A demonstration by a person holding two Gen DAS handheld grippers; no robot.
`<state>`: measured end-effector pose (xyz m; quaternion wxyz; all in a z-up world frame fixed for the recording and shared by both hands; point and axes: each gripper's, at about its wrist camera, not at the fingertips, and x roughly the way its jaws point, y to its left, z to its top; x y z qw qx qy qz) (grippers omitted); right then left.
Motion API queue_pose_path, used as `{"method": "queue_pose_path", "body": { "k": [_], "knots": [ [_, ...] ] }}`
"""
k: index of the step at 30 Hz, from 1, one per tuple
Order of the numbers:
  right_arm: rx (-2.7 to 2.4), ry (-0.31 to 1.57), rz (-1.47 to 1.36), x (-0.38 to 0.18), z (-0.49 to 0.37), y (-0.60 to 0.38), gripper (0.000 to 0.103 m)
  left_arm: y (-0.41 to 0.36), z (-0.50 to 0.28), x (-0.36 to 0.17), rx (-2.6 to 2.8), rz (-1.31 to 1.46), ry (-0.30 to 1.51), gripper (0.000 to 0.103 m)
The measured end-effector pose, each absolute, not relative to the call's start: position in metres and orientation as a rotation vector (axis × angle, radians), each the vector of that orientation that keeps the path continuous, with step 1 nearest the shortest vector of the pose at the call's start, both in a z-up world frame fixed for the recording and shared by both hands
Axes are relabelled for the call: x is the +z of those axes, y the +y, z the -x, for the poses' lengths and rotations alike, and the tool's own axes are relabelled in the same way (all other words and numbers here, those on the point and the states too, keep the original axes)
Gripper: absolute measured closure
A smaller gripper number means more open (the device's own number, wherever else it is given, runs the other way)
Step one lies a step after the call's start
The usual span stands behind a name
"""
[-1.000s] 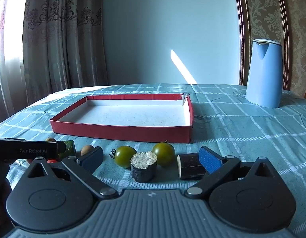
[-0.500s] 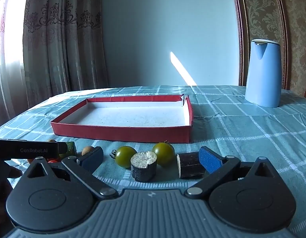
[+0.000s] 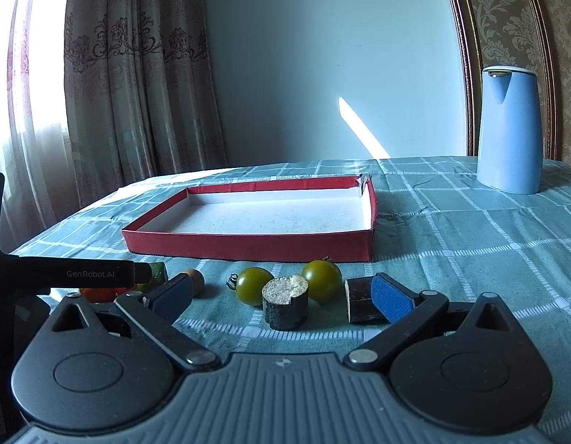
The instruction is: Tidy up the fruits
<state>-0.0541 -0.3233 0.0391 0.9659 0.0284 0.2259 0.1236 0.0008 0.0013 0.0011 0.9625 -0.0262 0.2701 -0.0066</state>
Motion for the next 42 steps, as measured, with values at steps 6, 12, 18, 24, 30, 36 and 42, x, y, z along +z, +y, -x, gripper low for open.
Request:
{"method": "queue_pose_path", "body": {
  "k": [6, 12, 18, 24, 30, 36, 42],
  "knots": [
    [0.249, 0.466, -0.056, 0.039, 0.054, -0.323, 0.000, 0.002, -0.001, 0.001, -0.013, 0.059, 0.546, 0.000],
    [0.194, 0.506, -0.049, 0.039, 0.049, -0.322, 0.000, 0.003, -0.001, 0.001, 0.000, 0.055, 0.551, 0.000],
    [0.137, 0.529, -0.057, 0.037, 0.046, -0.323, 0.000, 0.002, 0.001, 0.001, 0.003, 0.049, 0.538, 0.000],
    [0.128, 0.522, -0.047, 0.037, 0.046, -0.323, 0.000, 0.001, 0.006, 0.003, -0.004, 0.047, 0.509, 0.000],
    [0.123, 0.523, -0.038, 0.037, 0.046, -0.321, 0.000, 0.000, 0.009, 0.005, -0.007, 0.047, 0.486, 0.000],
    [0.124, 0.518, -0.041, 0.037, 0.046, -0.322, 0.000, 0.003, 0.008, 0.004, 0.000, 0.058, 0.493, 0.000],
    [0.129, 0.512, -0.047, 0.037, 0.047, -0.323, 0.000, 0.001, 0.009, 0.005, -0.005, 0.051, 0.485, 0.000]
  ]
}}
